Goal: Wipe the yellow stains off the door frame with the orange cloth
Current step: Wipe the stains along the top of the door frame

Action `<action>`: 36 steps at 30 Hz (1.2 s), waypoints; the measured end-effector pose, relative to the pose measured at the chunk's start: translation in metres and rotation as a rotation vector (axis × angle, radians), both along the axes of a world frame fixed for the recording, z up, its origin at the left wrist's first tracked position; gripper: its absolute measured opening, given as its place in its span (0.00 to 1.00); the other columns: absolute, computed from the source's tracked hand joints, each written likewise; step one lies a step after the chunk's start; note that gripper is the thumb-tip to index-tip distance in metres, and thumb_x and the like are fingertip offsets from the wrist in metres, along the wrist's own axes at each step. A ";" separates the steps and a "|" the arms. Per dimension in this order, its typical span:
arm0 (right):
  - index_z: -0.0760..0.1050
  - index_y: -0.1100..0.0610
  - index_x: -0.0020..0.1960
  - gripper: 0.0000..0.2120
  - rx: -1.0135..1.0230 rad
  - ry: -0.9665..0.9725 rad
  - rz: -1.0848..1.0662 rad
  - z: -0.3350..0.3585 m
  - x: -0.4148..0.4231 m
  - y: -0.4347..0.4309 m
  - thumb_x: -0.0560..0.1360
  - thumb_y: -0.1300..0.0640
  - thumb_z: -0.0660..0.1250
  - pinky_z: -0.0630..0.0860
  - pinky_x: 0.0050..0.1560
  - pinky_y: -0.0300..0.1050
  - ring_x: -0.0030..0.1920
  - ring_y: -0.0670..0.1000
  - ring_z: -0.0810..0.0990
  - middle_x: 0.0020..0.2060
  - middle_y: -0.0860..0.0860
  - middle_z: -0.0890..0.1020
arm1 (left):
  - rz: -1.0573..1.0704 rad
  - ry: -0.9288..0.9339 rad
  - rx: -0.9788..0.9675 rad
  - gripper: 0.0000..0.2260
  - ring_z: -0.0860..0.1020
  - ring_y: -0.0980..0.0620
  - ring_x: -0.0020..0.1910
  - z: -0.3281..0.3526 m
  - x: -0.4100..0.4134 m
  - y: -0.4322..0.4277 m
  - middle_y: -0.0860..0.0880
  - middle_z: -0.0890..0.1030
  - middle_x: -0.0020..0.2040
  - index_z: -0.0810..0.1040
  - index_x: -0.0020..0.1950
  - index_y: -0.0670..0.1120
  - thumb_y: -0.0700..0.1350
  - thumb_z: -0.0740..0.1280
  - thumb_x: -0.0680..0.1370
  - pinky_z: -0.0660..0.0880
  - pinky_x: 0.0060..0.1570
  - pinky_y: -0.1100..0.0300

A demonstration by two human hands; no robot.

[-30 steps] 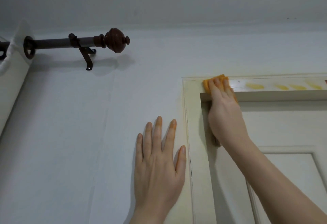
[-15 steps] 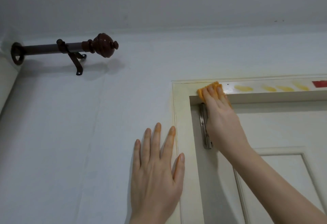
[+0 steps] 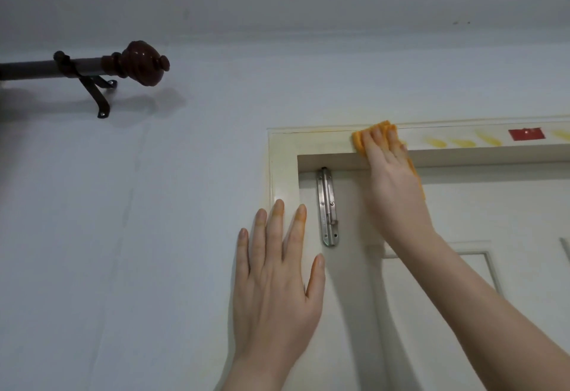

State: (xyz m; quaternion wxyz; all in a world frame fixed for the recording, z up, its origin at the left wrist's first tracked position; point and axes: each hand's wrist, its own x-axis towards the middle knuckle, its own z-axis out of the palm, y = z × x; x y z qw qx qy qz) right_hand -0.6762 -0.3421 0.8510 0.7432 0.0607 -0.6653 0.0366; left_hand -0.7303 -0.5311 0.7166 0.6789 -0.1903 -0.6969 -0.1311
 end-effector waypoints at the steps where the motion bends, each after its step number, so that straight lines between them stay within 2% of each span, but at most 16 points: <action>1: 0.62 0.62 0.81 0.39 -0.039 0.009 0.010 -0.008 0.002 0.008 0.69 0.71 0.49 0.51 0.82 0.57 0.83 0.61 0.53 0.81 0.60 0.62 | -0.004 -0.005 -0.004 0.32 0.50 0.47 0.90 -0.001 0.002 0.004 0.52 0.51 0.90 0.51 0.90 0.57 0.62 0.54 0.86 0.50 0.86 0.43; 3: 0.62 0.61 0.81 0.39 -0.047 -0.001 0.026 -0.019 0.003 0.012 0.69 0.71 0.49 0.53 0.82 0.58 0.83 0.61 0.53 0.81 0.59 0.62 | -0.001 -0.005 -0.017 0.33 0.50 0.48 0.90 -0.003 0.004 0.011 0.52 0.50 0.90 0.50 0.90 0.57 0.62 0.55 0.86 0.50 0.86 0.43; 6: 0.64 0.60 0.80 0.37 0.083 -0.022 0.060 -0.005 0.003 0.013 0.71 0.74 0.52 0.52 0.82 0.57 0.83 0.59 0.53 0.81 0.58 0.63 | 0.032 -0.013 -0.043 0.34 0.50 0.47 0.90 -0.003 0.005 0.021 0.51 0.51 0.90 0.50 0.90 0.57 0.61 0.56 0.85 0.51 0.86 0.42; 8: 0.65 0.60 0.79 0.38 0.048 -0.033 0.056 0.006 0.007 0.025 0.70 0.76 0.53 0.52 0.82 0.56 0.83 0.58 0.52 0.80 0.57 0.64 | 0.043 -0.015 -0.043 0.33 0.50 0.47 0.90 -0.003 0.006 0.027 0.50 0.51 0.90 0.53 0.90 0.56 0.61 0.57 0.85 0.51 0.87 0.43; 11: 0.64 0.59 0.78 0.39 -0.061 -0.024 0.030 -0.005 0.016 0.051 0.68 0.76 0.53 0.56 0.80 0.58 0.83 0.56 0.52 0.79 0.56 0.65 | 0.061 -0.030 -0.034 0.33 0.49 0.46 0.90 -0.001 0.008 0.033 0.49 0.52 0.90 0.54 0.90 0.55 0.60 0.56 0.85 0.49 0.87 0.43; 16: 0.64 0.60 0.79 0.37 0.101 -0.043 0.053 -0.001 0.013 0.048 0.71 0.76 0.53 0.54 0.81 0.57 0.83 0.59 0.53 0.81 0.57 0.63 | 0.073 -0.061 -0.020 0.34 0.46 0.46 0.90 0.000 0.011 0.041 0.49 0.49 0.91 0.51 0.90 0.56 0.60 0.56 0.85 0.48 0.88 0.43; 19: 0.64 0.59 0.79 0.39 0.036 -0.044 0.041 0.006 0.019 0.060 0.69 0.77 0.54 0.53 0.81 0.57 0.83 0.59 0.53 0.80 0.57 0.64 | 0.046 -0.048 -0.013 0.34 0.48 0.46 0.90 0.002 0.014 0.048 0.49 0.50 0.91 0.52 0.90 0.56 0.58 0.57 0.84 0.47 0.87 0.44; 22: 0.62 0.58 0.81 0.41 -0.070 -0.023 0.029 -0.014 0.026 0.073 0.69 0.77 0.54 0.55 0.81 0.57 0.83 0.58 0.52 0.82 0.56 0.62 | 0.011 -0.043 -0.022 0.33 0.49 0.46 0.90 0.001 0.016 0.057 0.49 0.52 0.90 0.55 0.89 0.55 0.58 0.58 0.84 0.51 0.87 0.41; 26: 0.63 0.59 0.81 0.39 0.064 -0.027 0.022 -0.004 0.018 0.061 0.71 0.78 0.55 0.53 0.82 0.53 0.83 0.58 0.52 0.81 0.57 0.62 | 0.005 -0.021 -0.074 0.32 0.53 0.46 0.89 0.007 0.017 0.073 0.49 0.57 0.89 0.60 0.88 0.52 0.57 0.58 0.84 0.56 0.86 0.38; 29: 0.63 0.59 0.79 0.38 0.022 -0.013 0.000 0.008 0.019 0.070 0.71 0.77 0.55 0.55 0.81 0.56 0.83 0.57 0.53 0.80 0.56 0.64 | -0.059 -0.003 -0.039 0.31 0.55 0.47 0.89 0.015 0.018 0.086 0.48 0.61 0.88 0.62 0.87 0.51 0.57 0.60 0.84 0.57 0.86 0.41; 32: 0.63 0.60 0.80 0.40 -0.094 0.030 0.002 -0.012 0.024 0.090 0.69 0.78 0.55 0.59 0.80 0.59 0.83 0.59 0.54 0.80 0.57 0.64 | -0.175 -0.055 -0.049 0.32 0.48 0.51 0.89 0.016 0.014 0.104 0.53 0.55 0.90 0.58 0.89 0.54 0.58 0.57 0.84 0.47 0.88 0.49; 34: 0.62 0.60 0.81 0.39 -0.061 0.030 0.002 -0.019 0.022 0.087 0.71 0.78 0.55 0.58 0.81 0.58 0.83 0.60 0.54 0.81 0.57 0.62 | -0.215 -0.064 -0.067 0.32 0.49 0.51 0.89 0.017 0.011 0.121 0.53 0.55 0.90 0.59 0.88 0.53 0.57 0.57 0.84 0.46 0.86 0.50; 36: 0.62 0.59 0.81 0.38 0.019 0.009 0.001 -0.006 0.019 0.084 0.73 0.77 0.55 0.54 0.82 0.54 0.83 0.58 0.53 0.81 0.56 0.62 | -0.240 -0.072 -0.078 0.32 0.52 0.49 0.89 0.017 0.008 0.139 0.52 0.58 0.89 0.62 0.88 0.52 0.57 0.58 0.83 0.48 0.85 0.50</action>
